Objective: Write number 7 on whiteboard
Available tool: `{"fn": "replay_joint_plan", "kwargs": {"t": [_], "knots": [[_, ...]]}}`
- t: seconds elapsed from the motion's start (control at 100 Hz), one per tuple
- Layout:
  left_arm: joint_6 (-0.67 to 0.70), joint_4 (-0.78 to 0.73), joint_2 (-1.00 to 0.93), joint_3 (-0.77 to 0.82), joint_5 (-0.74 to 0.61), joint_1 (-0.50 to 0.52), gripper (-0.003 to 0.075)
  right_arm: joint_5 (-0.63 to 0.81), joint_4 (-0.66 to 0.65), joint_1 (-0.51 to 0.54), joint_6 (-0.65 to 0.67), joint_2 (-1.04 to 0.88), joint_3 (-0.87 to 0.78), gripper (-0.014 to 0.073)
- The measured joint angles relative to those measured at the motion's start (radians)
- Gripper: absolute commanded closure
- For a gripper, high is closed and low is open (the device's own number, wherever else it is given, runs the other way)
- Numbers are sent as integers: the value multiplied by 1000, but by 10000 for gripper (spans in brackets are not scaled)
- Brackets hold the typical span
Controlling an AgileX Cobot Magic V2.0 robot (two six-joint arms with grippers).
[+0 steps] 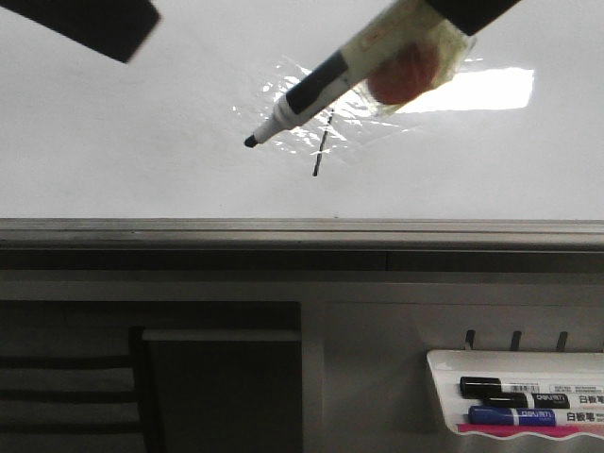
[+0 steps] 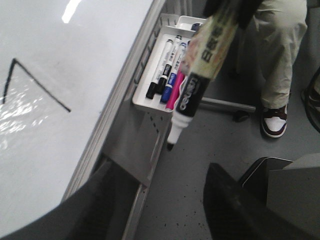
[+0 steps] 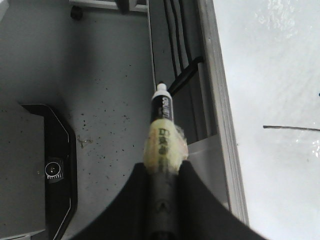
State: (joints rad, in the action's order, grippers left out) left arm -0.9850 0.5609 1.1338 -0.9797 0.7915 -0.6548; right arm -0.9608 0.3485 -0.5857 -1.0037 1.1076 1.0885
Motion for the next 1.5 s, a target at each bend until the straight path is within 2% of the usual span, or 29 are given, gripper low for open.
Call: {"fn": "replay_joint_plan", "kwargs": {"t": [0.3, 0.66, 1.06, 1.5], "knots": [[-29, 0, 133, -28, -130, -138, 352, 0, 0, 0, -21, -2, 0, 639], [-30, 7, 185, -27, -186, -155, 358, 0, 0, 0, -21, -2, 0, 639], [-30, 9, 184, -27, -180, -157, 590, -12, -2, 0, -22, -2, 0, 639], [-51, 11, 184, -27, -173, -159, 726, -12, -9, 0, -24, -2, 3, 638]]}}
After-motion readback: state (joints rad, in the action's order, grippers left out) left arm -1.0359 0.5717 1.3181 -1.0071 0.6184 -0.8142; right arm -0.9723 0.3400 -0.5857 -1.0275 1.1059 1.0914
